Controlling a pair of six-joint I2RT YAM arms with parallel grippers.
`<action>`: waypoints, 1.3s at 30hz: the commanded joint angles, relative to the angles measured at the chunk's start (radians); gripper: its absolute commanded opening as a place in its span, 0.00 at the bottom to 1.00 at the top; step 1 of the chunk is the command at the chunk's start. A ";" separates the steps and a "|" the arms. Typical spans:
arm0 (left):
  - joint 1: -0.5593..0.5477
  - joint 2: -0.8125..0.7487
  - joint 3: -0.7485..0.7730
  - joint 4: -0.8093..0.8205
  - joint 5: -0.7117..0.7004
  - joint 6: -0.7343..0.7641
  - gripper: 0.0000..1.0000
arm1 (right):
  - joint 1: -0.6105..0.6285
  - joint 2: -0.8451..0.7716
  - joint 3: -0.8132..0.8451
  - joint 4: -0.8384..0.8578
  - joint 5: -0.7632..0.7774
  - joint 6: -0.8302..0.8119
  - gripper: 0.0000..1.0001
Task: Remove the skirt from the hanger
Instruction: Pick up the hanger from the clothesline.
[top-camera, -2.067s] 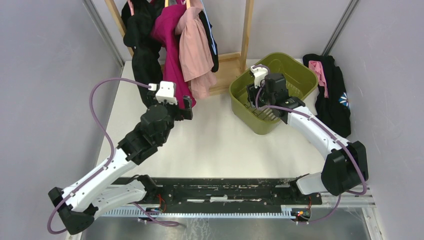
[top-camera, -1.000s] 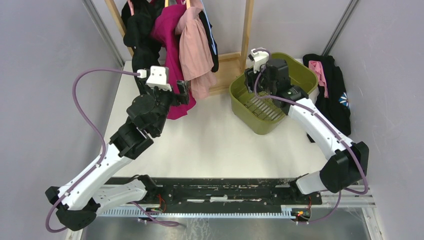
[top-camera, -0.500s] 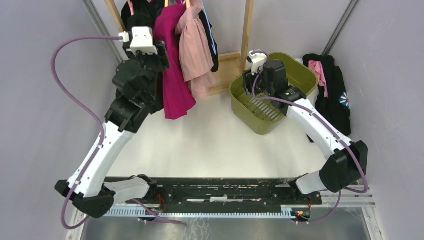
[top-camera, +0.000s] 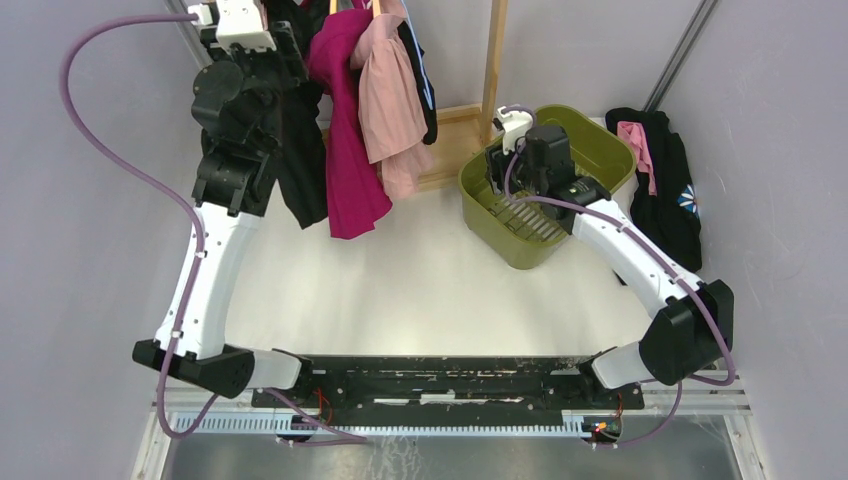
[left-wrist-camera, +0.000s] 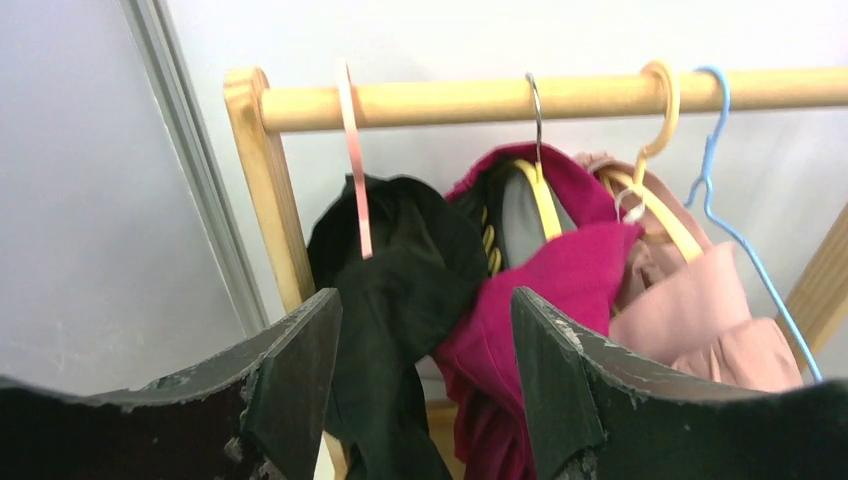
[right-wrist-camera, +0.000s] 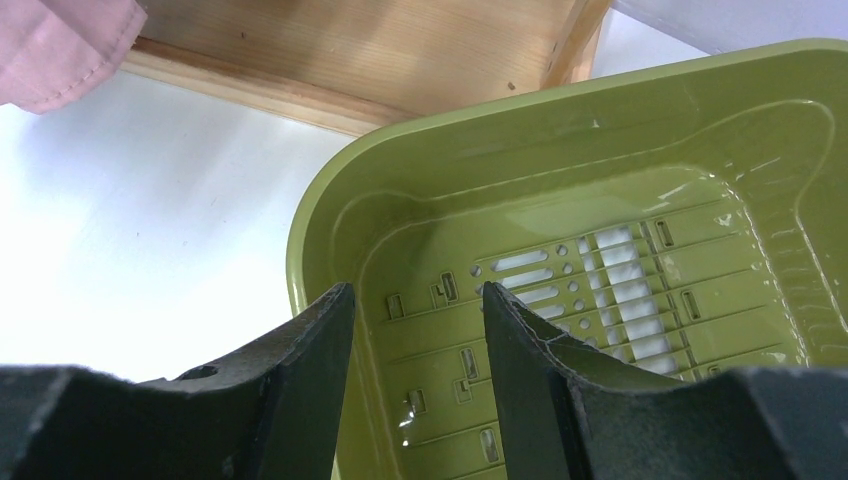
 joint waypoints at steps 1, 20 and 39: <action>0.052 0.055 0.106 0.030 0.066 -0.028 0.70 | 0.009 -0.003 -0.004 0.059 0.004 0.012 0.56; 0.298 0.248 0.266 -0.021 0.433 -0.203 0.67 | 0.009 0.018 -0.031 0.090 0.022 0.003 0.57; 0.310 0.364 0.279 -0.025 0.376 -0.168 0.63 | 0.008 0.035 -0.026 0.087 0.041 -0.009 0.57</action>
